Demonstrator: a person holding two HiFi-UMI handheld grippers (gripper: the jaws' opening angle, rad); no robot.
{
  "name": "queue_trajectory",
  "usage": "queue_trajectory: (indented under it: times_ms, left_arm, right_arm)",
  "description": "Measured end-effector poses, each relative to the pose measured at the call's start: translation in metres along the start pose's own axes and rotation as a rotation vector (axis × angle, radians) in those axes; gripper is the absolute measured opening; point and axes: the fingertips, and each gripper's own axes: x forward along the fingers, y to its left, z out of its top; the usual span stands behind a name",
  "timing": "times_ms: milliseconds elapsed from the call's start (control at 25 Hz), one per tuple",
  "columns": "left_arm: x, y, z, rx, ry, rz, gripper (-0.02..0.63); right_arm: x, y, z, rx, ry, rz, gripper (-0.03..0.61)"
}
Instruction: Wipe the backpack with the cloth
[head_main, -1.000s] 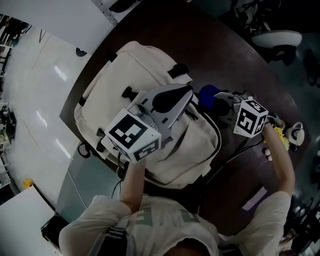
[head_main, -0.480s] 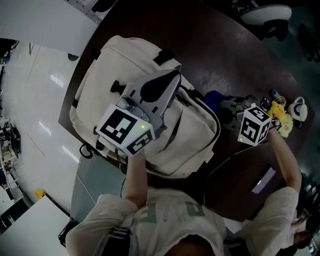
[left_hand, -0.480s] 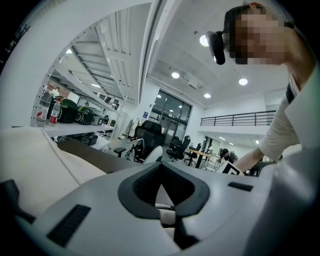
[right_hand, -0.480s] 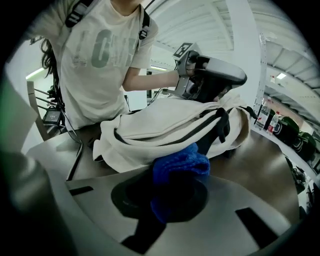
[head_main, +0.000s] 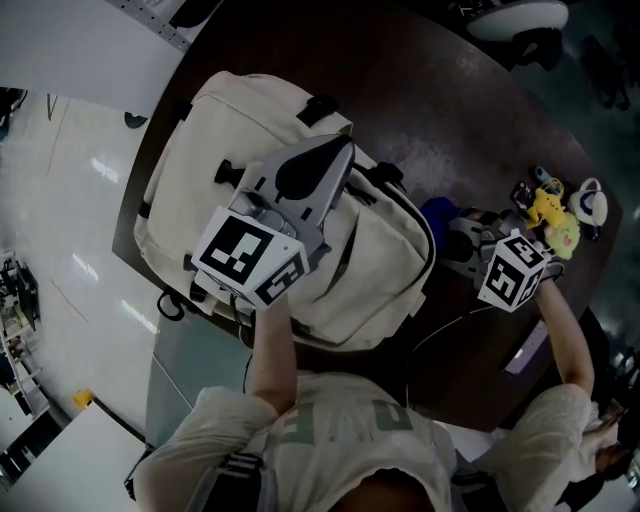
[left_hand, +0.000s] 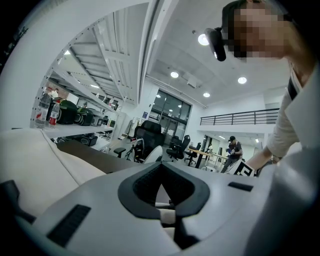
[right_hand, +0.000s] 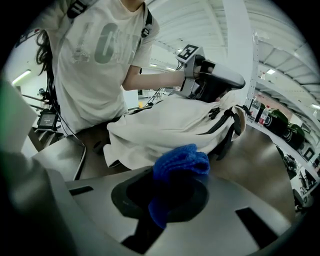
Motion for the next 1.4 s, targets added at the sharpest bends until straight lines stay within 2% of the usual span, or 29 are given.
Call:
queue_trajectory:
  times_ms: [160,360,520,600,720,800,920,1000,1080,1280,1400]
  left_arm:
    - [0.000,0.001,0.001,-0.013,-0.011,-0.008,0.003]
    - [-0.001,0.000,0.000,-0.004,-0.008,-0.018,0.003]
    - [-0.001,0.001,-0.002,-0.005,-0.009,-0.024,0.003]
    - [-0.002,0.002,-0.002,-0.031,-0.014,-0.034,0.003]
    - [-0.005,0.003,0.004,-0.082,-0.051,-0.053,0.003]
    - [-0.009,-0.003,0.011,-0.080,-0.084,-0.088,0.003]
    - [-0.025,-0.017,0.026,-0.095,-0.139,-0.151,0.003]
    - [-0.044,-0.023,0.040,-0.100,-0.174,-0.164,0.003]
    - [-0.068,-0.031,0.055,-0.077,-0.199,-0.178,0.003]
    - [-0.145,-0.058,0.094,0.011,-0.233,-0.250,0.003]
    - [-0.205,-0.057,0.109,0.018,-0.259,-0.244,0.003]
  right_arm:
    - [-0.004,0.014,0.001,0.040,0.021,-0.020,0.041]
    - [0.011,0.057,0.009,0.104,0.033,0.018,0.041]
    - [0.012,0.056,0.011,0.208,0.047,-0.080,0.041]
    - [0.000,0.047,0.010,0.307,0.062,-0.198,0.041]
    - [-0.024,0.031,0.005,0.399,0.114,-0.464,0.042]
    - [-0.042,0.021,0.006,0.463,0.129,-0.650,0.043]
    - [-0.076,0.004,0.029,0.575,0.025,-0.924,0.042]
    - [-0.092,-0.006,0.060,0.607,-0.070,-1.061,0.041]
    - [-0.098,-0.014,0.098,0.594,-0.122,-1.150,0.041]
    - [-0.104,-0.018,0.213,0.512,-0.177,-1.329,0.041]
    - [-0.100,-0.010,0.278,0.529,-0.245,-1.419,0.042]
